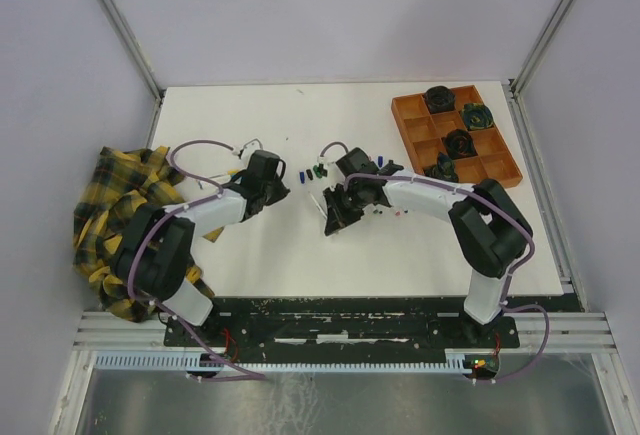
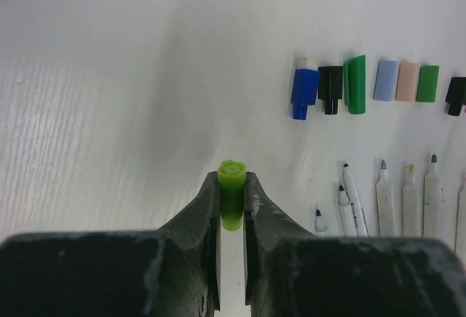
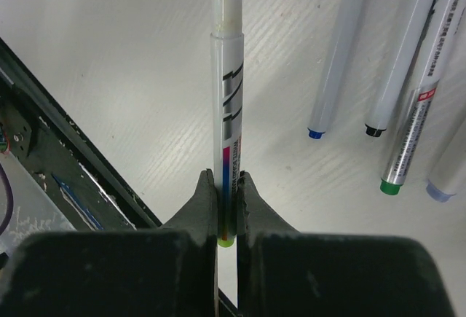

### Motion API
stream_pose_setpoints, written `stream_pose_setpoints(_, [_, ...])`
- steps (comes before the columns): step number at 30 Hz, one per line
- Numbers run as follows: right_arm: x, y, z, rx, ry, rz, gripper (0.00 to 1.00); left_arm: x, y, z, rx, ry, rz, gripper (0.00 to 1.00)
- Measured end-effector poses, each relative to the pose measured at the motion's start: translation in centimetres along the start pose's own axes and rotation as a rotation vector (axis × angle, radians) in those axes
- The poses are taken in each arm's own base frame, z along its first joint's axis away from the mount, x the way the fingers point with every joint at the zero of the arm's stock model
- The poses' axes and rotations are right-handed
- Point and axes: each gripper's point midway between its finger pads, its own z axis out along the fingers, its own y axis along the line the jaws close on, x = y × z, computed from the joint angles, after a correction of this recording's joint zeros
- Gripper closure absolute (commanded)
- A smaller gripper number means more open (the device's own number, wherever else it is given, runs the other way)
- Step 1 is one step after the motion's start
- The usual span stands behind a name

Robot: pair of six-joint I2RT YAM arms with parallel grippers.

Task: Open the pen caps
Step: Place the pen cap at the center of the board, then place the pen at the center of the board.

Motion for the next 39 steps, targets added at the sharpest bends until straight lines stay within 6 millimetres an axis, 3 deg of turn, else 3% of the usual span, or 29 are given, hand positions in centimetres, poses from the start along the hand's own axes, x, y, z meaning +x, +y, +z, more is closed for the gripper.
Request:
stream_pose_setpoints(7, [0.9,0.2,2.0,0.086,0.023,0.04,0.93,-0.6,-0.8,2.5,-0.025,0.013,0.0,0.96])
stream_pose_setpoints(13, [1.0,-0.4,3.7,0.169,0.033,0.046,0.89,-0.6,0.6,4.1,-0.077,0.033,-0.013,0.88])
stream_pose_setpoints(22, [0.1,-1.6,3.8,0.242,0.002,0.059,0.82,-1.1,0.9,5.1,-0.093,0.042,-0.026,0.78])
stream_pose_setpoints(31, [-0.3,-2.0,4.2,0.263,0.004,0.059,0.72,-1.2,-0.3,5.8,-0.058,0.06,-0.03,0.65])
stream_pose_setpoints(39, [-0.5,-2.2,4.2,0.276,0.011,0.059,0.71,-1.2,-0.9,5.9,-0.034,0.069,-0.033,0.63])
